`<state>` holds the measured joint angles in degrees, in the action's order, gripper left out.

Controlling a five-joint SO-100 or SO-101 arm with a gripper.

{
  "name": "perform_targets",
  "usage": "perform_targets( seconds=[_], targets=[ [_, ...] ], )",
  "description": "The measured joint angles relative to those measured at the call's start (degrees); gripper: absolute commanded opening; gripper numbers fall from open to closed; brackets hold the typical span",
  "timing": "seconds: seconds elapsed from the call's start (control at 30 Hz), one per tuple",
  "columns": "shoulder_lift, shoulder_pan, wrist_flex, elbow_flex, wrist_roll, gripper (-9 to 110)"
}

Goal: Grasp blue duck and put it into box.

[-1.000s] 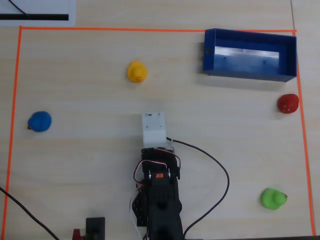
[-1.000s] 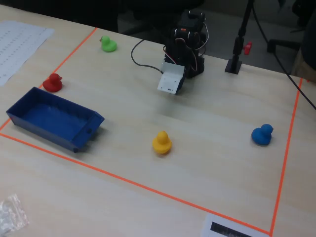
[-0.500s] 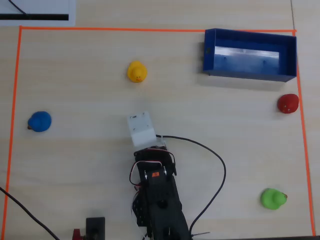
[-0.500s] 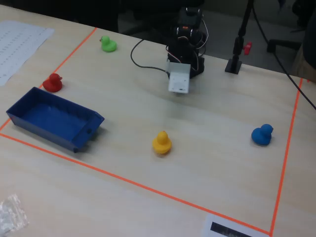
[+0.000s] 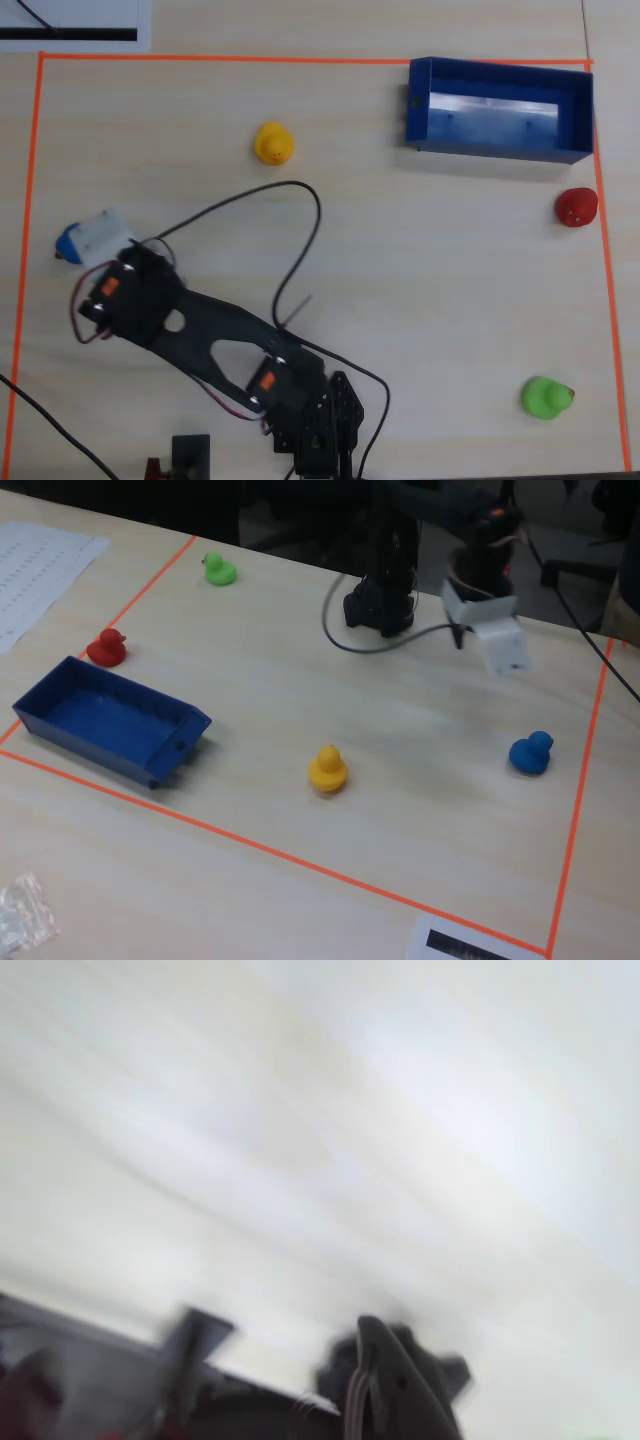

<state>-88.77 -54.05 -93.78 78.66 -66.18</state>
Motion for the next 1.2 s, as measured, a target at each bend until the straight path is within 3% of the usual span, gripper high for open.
perform_targets(
  seconds=[0.2, 0.37, 0.63, 1.2],
  targets=[
    [30.7, 0.8, 4.4, -36.9, 1.0, 41],
    [44.6, 4.3, 9.8, -52.5, -1.5, 41],
    [54.0, 9.2, 10.2, -55.5, -1.9, 40],
    [53.4, 4.1, 4.0, -53.0, 5.3, 39]
  ],
)
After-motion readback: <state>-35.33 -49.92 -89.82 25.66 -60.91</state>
